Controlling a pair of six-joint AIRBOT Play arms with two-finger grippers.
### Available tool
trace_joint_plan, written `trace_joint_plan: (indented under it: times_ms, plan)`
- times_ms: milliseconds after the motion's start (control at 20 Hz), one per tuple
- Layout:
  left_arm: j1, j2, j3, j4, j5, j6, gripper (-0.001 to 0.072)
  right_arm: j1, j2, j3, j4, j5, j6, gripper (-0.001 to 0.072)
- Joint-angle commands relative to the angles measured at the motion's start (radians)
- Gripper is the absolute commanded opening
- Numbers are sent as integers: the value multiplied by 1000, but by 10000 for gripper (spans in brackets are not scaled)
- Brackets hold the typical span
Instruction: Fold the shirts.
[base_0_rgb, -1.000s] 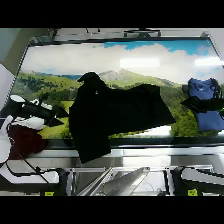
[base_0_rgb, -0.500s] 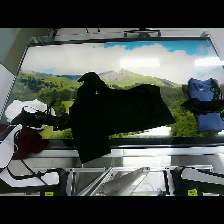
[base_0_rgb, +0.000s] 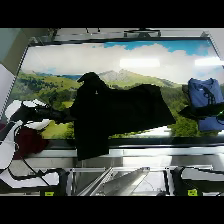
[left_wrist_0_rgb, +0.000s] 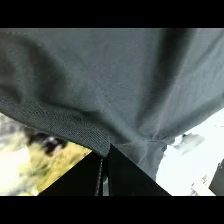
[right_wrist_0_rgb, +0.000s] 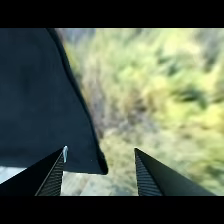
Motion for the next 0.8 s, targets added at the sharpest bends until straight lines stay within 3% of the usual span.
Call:
trace_joint_plan:
  times_ms: [0, 250, 400, 450, 750]
  plan:
    - [31, 1, -3, -5, -18, 4, 26, 44, -79, -24, 13, 23, -2, 497]
    - [87, 1, -13, -13, -58, 5, 26, 161, -161, -25, 21, 42, -3, 495]
    - [103, 1, -13, -19, -84, 5, 26, 204, -161, -17, 29, 89, -6, 190]
    - [108, 2, -13, -42, -92, 5, 26, 207, -158, -10, 56, 104, -6, 49]
    - [147, 58, 118, -357, -339, 52, 16, 189, 51, 122, 353, 247, -6, 30]
